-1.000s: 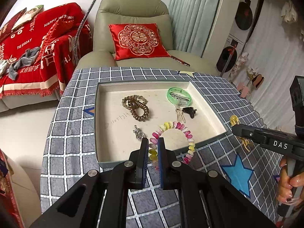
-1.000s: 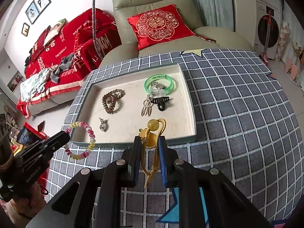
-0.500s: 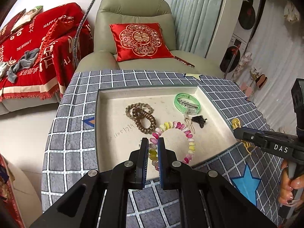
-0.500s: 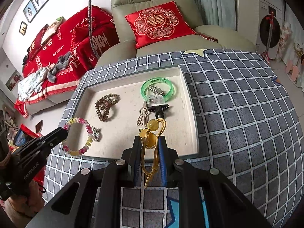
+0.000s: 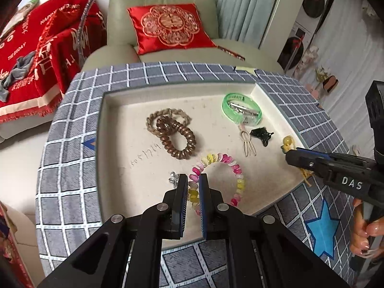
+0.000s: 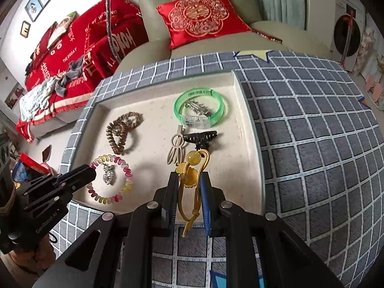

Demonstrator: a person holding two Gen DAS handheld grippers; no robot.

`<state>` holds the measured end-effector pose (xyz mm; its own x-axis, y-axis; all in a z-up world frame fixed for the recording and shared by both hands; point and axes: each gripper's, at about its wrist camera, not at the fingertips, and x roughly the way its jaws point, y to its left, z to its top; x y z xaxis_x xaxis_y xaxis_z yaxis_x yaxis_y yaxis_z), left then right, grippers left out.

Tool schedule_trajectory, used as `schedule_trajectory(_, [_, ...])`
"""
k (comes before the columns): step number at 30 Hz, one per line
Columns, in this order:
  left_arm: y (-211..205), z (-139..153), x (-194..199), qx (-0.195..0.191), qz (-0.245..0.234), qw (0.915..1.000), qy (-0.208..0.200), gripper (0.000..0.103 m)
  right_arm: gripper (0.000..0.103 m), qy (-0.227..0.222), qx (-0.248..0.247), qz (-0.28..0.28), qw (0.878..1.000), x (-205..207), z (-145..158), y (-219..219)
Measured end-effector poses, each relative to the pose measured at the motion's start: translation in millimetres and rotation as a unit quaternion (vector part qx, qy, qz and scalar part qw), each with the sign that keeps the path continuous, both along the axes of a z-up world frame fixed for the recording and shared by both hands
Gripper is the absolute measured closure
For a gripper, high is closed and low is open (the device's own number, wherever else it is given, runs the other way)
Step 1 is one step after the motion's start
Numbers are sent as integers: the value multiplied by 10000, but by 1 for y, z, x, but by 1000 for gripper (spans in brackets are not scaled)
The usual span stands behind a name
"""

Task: Organize jewelry
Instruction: 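Carry both into the tray and open the right tool beside the black clip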

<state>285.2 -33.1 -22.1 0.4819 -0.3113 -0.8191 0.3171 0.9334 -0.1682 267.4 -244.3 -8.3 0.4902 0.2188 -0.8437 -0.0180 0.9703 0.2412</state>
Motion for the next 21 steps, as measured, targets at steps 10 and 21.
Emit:
schedule_trajectory(10, [-11, -14, 12, 476, 167, 9986, -160, 79, 84, 272, -75, -100, 9996, 17, -29, 2])
schedule_trajectory(21, [-13, -20, 20, 851, 437, 9943, -469, 79, 84, 37, -359, -238, 9991, 40, -30, 0])
